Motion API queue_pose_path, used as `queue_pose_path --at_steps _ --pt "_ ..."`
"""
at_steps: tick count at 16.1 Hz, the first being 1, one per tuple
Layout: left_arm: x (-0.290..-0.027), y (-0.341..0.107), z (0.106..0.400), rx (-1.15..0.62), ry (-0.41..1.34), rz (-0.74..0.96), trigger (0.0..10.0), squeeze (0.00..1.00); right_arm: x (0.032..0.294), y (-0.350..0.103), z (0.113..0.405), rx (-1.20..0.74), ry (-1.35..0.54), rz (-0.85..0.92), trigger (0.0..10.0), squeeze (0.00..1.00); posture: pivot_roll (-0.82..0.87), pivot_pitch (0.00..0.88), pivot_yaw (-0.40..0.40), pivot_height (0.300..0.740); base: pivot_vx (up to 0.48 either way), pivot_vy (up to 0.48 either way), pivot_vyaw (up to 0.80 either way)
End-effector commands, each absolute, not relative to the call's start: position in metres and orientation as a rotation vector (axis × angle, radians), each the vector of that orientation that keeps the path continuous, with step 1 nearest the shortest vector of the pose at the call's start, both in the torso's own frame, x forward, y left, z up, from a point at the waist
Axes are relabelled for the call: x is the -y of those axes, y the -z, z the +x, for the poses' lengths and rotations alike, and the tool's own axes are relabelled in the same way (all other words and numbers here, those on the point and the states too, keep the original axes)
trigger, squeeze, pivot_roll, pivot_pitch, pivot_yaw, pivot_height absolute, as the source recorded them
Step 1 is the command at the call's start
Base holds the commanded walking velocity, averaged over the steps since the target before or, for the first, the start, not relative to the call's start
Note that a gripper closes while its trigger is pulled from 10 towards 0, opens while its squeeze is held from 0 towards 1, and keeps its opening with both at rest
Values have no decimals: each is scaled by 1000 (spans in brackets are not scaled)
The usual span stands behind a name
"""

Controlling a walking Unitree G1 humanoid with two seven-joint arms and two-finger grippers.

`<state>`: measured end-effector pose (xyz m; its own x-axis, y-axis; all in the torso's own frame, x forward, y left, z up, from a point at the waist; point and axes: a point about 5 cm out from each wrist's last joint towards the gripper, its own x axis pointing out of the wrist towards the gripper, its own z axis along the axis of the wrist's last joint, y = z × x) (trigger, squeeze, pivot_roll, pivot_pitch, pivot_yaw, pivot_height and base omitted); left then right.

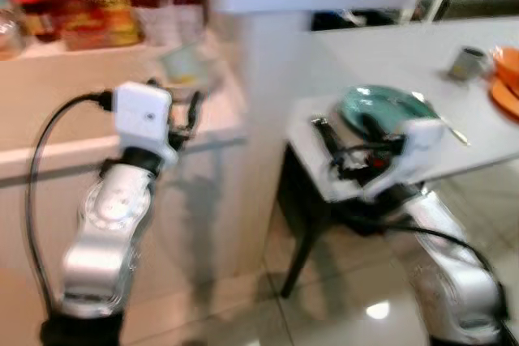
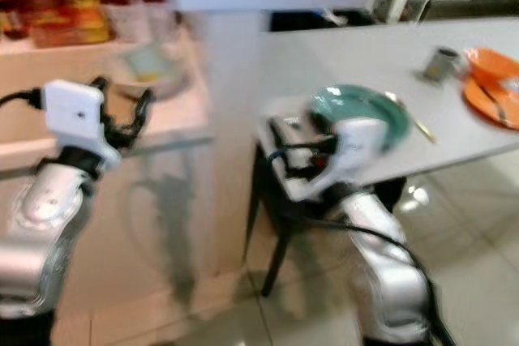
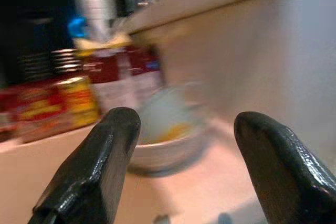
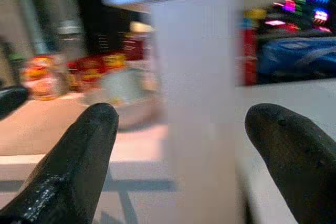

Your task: Setting the table

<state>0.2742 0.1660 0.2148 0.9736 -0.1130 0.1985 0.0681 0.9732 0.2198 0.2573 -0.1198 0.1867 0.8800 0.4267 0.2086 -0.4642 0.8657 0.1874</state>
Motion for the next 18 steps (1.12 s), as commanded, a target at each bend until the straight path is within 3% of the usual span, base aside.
queue_pose_path --at_steps 1,6,10,18 --pt "-157 -217 276 214 118 213 10000 0 129 -188 258 170 -437 213 10000 0 74 14 -58 740 0 480 0" --pt "-158 -212 278 171 87 223 10000 0 124 -191 260 179 -444 217 10000 0 75 18 -52 740 0 480 0" --pt "-151 -216 278 197 130 240 10000 0 128 -196 266 199 -395 141 10000 0 75 21 -52 740 0 0 0" --pt "-147 -217 276 199 157 247 10000 0 136 -203 277 210 -378 99 10000 0 76 23 -59 740 334 0 730"
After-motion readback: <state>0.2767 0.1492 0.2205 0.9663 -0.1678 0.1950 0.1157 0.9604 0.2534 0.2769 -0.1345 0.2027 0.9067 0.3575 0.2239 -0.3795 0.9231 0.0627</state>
